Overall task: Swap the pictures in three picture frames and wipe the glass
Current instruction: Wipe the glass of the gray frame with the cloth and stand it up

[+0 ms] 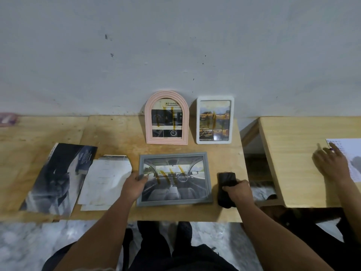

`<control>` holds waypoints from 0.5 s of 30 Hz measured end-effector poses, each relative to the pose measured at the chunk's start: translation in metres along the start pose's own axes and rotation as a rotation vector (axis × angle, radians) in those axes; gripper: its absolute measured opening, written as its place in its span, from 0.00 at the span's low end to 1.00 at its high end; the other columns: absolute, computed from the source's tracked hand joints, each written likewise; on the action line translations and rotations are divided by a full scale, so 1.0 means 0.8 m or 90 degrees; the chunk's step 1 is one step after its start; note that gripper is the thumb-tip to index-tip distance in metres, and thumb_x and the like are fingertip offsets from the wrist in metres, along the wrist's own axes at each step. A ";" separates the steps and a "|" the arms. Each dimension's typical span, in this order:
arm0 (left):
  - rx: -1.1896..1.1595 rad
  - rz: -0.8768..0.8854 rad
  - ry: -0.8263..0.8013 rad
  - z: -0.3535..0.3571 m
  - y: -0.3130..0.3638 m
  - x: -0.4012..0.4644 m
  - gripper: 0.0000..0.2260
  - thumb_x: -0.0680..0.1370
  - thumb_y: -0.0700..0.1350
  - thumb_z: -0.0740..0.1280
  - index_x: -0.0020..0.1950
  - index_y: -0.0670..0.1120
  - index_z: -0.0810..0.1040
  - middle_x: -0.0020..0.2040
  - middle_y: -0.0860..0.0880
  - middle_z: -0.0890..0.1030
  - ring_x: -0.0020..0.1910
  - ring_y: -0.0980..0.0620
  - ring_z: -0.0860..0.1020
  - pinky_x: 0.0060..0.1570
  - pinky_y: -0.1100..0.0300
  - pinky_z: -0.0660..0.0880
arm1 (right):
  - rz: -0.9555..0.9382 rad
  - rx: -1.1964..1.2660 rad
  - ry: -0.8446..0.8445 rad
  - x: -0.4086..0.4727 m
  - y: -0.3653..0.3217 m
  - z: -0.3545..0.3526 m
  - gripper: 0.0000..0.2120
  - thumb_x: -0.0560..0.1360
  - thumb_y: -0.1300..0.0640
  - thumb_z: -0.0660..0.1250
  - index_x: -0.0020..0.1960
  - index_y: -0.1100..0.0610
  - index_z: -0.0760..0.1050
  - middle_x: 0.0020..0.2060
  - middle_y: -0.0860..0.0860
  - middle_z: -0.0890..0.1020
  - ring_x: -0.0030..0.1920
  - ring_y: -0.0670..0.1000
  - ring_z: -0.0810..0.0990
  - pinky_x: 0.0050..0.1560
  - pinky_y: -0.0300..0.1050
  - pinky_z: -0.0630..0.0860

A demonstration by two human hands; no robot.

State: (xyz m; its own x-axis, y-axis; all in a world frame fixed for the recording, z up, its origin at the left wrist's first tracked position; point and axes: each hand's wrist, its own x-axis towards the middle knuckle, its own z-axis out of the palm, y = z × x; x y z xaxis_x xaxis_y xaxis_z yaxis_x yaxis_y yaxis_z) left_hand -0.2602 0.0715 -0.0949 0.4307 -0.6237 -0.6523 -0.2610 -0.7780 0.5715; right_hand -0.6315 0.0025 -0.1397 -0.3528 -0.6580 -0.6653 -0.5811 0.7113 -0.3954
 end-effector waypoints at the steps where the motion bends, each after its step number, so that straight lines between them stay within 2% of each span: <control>1: 0.010 0.000 -0.002 0.000 -0.002 -0.004 0.25 0.84 0.51 0.65 0.78 0.42 0.67 0.76 0.41 0.71 0.73 0.38 0.72 0.71 0.45 0.68 | 0.007 -0.010 -0.006 0.002 -0.001 0.002 0.35 0.66 0.48 0.82 0.67 0.59 0.74 0.53 0.58 0.83 0.51 0.60 0.82 0.53 0.57 0.83; 4: 0.036 0.006 -0.007 -0.001 -0.013 -0.014 0.26 0.84 0.52 0.65 0.79 0.42 0.66 0.78 0.41 0.69 0.75 0.38 0.70 0.73 0.45 0.66 | 0.033 0.056 -0.032 -0.013 -0.014 -0.001 0.20 0.70 0.56 0.81 0.56 0.65 0.80 0.50 0.61 0.83 0.45 0.60 0.80 0.52 0.57 0.82; 6: 0.047 0.007 -0.008 -0.004 -0.020 -0.020 0.28 0.84 0.53 0.65 0.81 0.43 0.64 0.80 0.41 0.66 0.77 0.39 0.67 0.76 0.45 0.64 | 0.072 0.174 -0.076 -0.021 -0.016 -0.002 0.13 0.70 0.59 0.81 0.47 0.63 0.79 0.49 0.62 0.83 0.45 0.61 0.81 0.56 0.63 0.82; 7: 0.050 0.007 -0.007 -0.006 -0.023 -0.021 0.29 0.84 0.54 0.65 0.81 0.43 0.62 0.81 0.42 0.64 0.78 0.39 0.65 0.77 0.45 0.63 | 0.078 0.246 -0.100 -0.026 -0.017 -0.003 0.12 0.70 0.59 0.81 0.45 0.61 0.78 0.50 0.62 0.84 0.47 0.62 0.82 0.57 0.64 0.82; 10: 0.059 0.008 -0.004 -0.012 -0.035 -0.026 0.31 0.83 0.56 0.66 0.82 0.45 0.61 0.82 0.43 0.63 0.79 0.41 0.64 0.78 0.44 0.62 | 0.076 0.423 -0.168 -0.039 -0.018 -0.001 0.14 0.71 0.60 0.79 0.52 0.61 0.80 0.53 0.62 0.85 0.53 0.64 0.83 0.59 0.64 0.81; 13: 0.072 0.022 -0.004 -0.014 -0.043 -0.031 0.31 0.82 0.56 0.66 0.82 0.47 0.61 0.82 0.43 0.64 0.79 0.41 0.65 0.77 0.45 0.64 | 0.071 0.586 -0.247 -0.053 -0.026 0.005 0.12 0.77 0.60 0.74 0.59 0.61 0.79 0.56 0.62 0.84 0.56 0.63 0.83 0.61 0.63 0.80; 15: 0.091 0.038 -0.001 -0.013 -0.046 -0.035 0.30 0.83 0.54 0.66 0.82 0.47 0.61 0.81 0.43 0.64 0.79 0.42 0.65 0.75 0.47 0.63 | 0.073 0.631 -0.299 -0.062 -0.038 0.011 0.13 0.79 0.58 0.69 0.62 0.62 0.79 0.57 0.61 0.84 0.54 0.61 0.83 0.50 0.56 0.83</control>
State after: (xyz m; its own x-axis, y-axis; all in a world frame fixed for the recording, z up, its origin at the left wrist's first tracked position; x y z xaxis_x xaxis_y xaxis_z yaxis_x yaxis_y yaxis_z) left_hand -0.2535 0.1184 -0.0929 0.4089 -0.6693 -0.6203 -0.4065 -0.7422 0.5329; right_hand -0.5902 0.0159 -0.0998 0.0686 -0.5656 -0.8218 0.3569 0.7832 -0.5092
